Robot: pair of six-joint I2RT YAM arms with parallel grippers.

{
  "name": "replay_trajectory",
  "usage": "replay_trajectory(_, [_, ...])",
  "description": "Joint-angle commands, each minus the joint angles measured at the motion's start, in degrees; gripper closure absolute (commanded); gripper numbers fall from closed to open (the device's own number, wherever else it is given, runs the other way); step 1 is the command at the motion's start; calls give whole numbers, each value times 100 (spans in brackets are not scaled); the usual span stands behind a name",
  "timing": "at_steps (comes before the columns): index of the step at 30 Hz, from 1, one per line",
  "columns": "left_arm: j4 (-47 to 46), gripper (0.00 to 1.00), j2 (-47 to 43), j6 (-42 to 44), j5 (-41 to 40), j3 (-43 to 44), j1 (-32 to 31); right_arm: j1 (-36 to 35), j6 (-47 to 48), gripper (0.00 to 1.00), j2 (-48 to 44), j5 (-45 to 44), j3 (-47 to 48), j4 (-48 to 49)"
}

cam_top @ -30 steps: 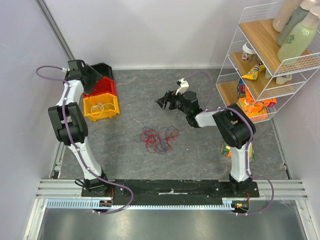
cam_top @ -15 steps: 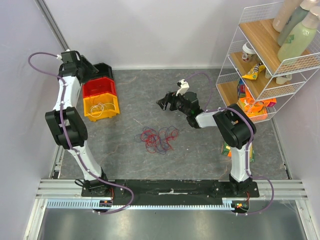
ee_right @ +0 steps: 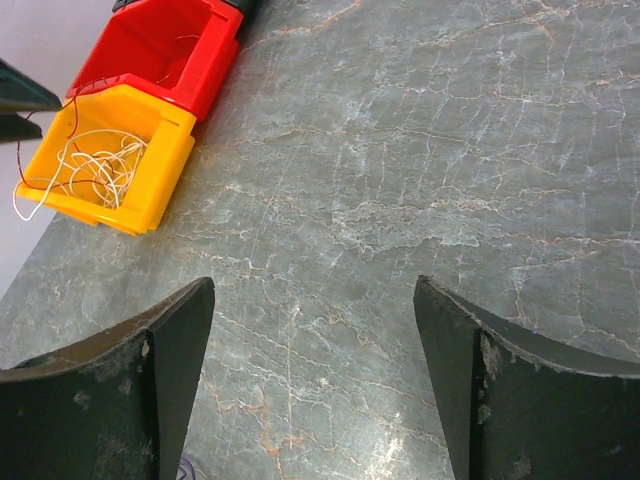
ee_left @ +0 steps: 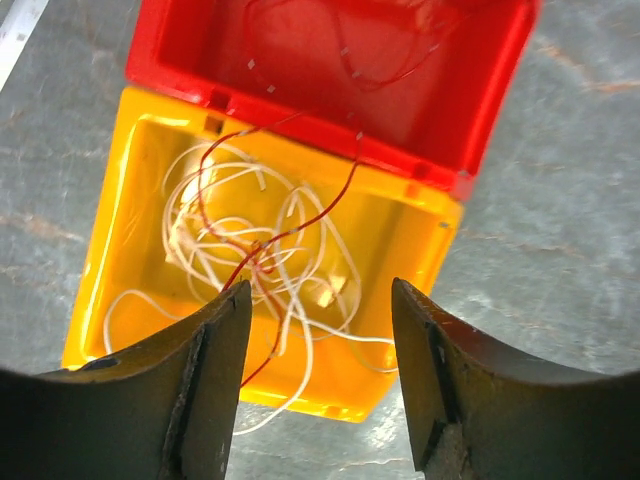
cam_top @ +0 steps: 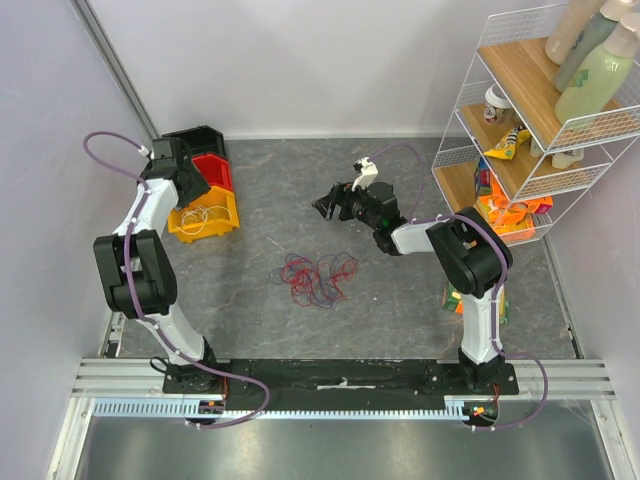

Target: Untangle the cables

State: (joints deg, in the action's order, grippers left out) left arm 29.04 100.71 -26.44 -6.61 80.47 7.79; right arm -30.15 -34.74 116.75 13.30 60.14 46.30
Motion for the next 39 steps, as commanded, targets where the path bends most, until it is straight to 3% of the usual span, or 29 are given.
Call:
replay_trajectory(1, [-144,36,-288,51,-384,-303,38,44,-15,12,-117,76,77,309])
replay_trajectory(3, [-161,34,-367,86,-455,-400,29,53,-41,12,-108,94,86,335])
replay_trajectory(7, [-337,18,-657,174,-376,-672,38,62,-94,12,-65,129,103,362])
replay_trajectory(12, [-504,16,-1148,314,-306,-901,38,71,-121,12,-65,164,95,397])
replay_trajectory(17, [-662,17,-1562,236,-569,-1164,143,80,-112,12,-82,164,77,406])
replay_trajectory(22, [-610,38,-1388,-142,-333,-1244,468,88,-121,12,-91,164,59,441])
replay_trajectory(30, [-601,37,-527,-309,-156,-893,609,132,-182,12,-91,182,42,511])
replay_trajectory(33, [-636,56,-315,-283,-139,-752,601,150,-191,12,-82,199,51,502])
replay_trajectory(37, [-855,98,-323,-257,-323,-655,609,167,-226,12,-56,199,86,520])
replay_trajectory(39, [-899,98,-315,-239,-376,-524,610,168,-252,12,-21,226,103,529])
